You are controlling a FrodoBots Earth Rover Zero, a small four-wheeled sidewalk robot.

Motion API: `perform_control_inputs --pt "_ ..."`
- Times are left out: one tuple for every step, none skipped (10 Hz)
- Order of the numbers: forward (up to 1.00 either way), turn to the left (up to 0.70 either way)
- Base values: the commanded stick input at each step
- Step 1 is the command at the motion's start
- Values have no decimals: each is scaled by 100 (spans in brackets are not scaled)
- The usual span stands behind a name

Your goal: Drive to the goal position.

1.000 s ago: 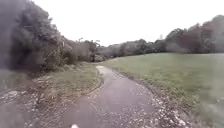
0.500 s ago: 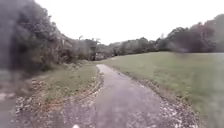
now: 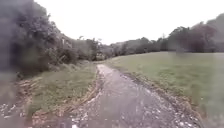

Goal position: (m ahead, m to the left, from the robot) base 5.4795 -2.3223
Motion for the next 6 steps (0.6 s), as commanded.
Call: perform_control_inputs --pt "70 0" --pt "70 0" --pt "70 0" --pt "70 0" --pt "70 0" --pt "70 0"
